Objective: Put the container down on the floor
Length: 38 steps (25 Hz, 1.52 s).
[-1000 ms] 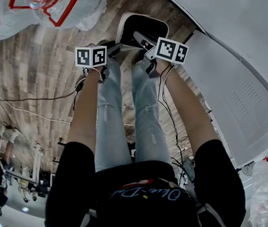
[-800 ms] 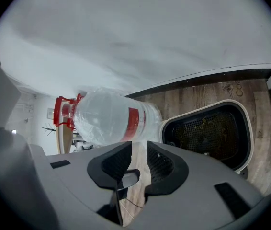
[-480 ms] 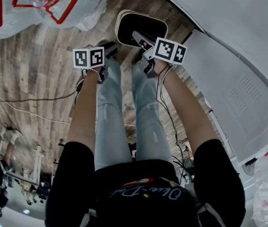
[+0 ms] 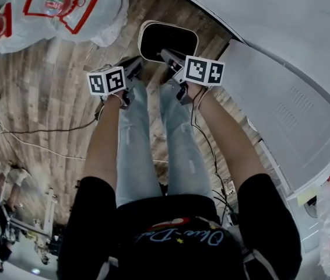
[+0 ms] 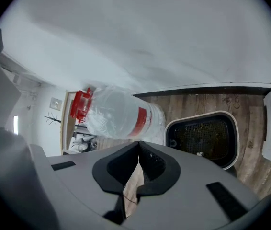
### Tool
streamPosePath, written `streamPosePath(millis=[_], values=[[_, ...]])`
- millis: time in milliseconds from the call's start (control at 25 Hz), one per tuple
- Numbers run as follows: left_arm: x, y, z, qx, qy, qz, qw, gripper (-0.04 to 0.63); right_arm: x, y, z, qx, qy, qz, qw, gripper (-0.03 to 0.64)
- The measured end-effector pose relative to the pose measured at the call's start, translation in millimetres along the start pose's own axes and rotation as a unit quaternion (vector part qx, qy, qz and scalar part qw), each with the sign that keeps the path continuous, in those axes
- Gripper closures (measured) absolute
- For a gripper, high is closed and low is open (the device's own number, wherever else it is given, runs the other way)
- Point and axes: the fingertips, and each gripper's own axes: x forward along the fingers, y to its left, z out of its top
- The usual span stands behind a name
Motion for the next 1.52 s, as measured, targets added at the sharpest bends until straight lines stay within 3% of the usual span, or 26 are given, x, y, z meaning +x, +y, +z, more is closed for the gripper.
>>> streamPosePath(millis=[240,440,560,720,920,1280,1520], values=[[-13,-40,17,0.038,-0.015,-0.037,0.9985,0.584,-30,23,33,0.025,-0.072,0.016,0.997,0.617],[-34,-76,37,0.071,-0.048,-0.058,0.9946,0.586,-59,43,60,0.006,-0.109,0.021,0.994,0.617],[-48,-95,53,0.118,-0.076,-0.049,0.9890,0.589,-75,60,75,-0.027,-0.124,0.034,0.991,0.617],[-65,-120,68,0.134,-0.111,-0.053,0.9833,0.589,-96,82,78,-0.073,-0.129,0.047,0.988,0.617],[-87,-164,81,0.173,-0.126,-0.067,0.9744,0.589,-120,121,83,-0.088,-0.147,0.063,0.983,0.617],[-150,-253,92,0.188,-0.164,-0.134,0.9590,0.589,-166,188,75,-0.151,-0.148,0.073,0.975,0.617],[-184,-300,104,0.230,-0.185,-0.141,0.9450,0.589,-205,223,92,-0.179,-0.185,0.073,0.963,0.617]])
